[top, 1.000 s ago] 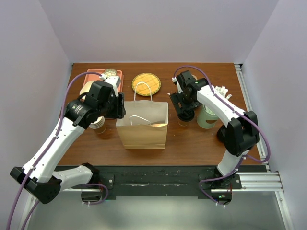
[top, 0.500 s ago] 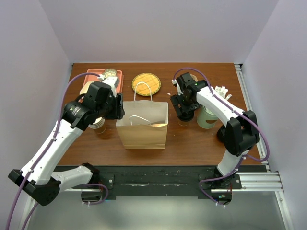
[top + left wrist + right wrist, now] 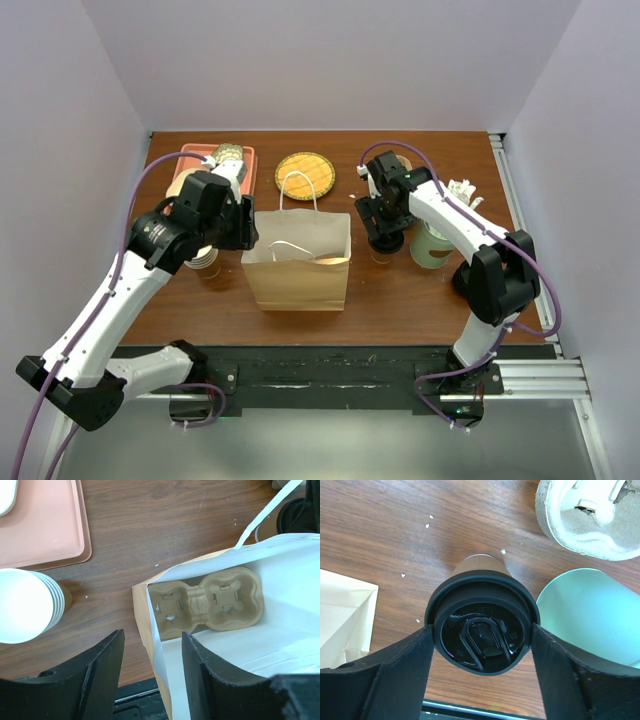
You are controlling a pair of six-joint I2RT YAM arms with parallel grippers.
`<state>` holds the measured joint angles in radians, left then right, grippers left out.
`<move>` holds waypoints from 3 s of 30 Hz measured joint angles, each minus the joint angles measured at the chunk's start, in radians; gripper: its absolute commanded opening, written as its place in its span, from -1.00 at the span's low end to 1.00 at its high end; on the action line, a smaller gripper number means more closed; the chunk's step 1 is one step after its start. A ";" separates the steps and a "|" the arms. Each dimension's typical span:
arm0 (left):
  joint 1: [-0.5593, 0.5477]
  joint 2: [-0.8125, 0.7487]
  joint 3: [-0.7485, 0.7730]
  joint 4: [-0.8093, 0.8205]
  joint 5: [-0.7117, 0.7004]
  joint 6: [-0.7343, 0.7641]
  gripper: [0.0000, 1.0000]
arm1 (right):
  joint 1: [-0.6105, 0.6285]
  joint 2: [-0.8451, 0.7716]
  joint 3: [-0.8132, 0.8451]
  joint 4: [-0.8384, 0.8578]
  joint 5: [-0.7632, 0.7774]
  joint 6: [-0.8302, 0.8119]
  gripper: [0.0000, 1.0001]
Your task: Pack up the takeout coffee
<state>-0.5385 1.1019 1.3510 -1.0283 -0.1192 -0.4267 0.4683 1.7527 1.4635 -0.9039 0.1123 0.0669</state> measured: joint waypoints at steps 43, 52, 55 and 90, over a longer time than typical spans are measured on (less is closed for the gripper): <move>0.000 -0.087 -0.056 0.215 0.095 -0.113 -1.00 | 0.388 -0.402 0.705 -0.216 -0.220 0.004 -0.14; 0.000 -0.060 -0.057 0.193 0.098 -0.141 -1.00 | 0.420 -0.424 0.633 -0.108 -0.314 0.000 -0.16; 0.000 -0.069 -0.074 0.202 0.104 -0.138 -1.00 | 0.442 -0.410 0.633 -0.093 -0.323 -0.006 -0.17; 0.000 -0.388 -0.462 0.620 0.290 -0.025 -1.00 | 0.822 -0.259 0.420 -0.200 0.219 -0.280 -0.15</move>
<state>-0.5385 0.7139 0.8886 -0.4088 0.1707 -0.4519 1.2907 1.4937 1.8832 -1.1042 0.3317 -0.2127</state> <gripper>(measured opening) 0.013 0.727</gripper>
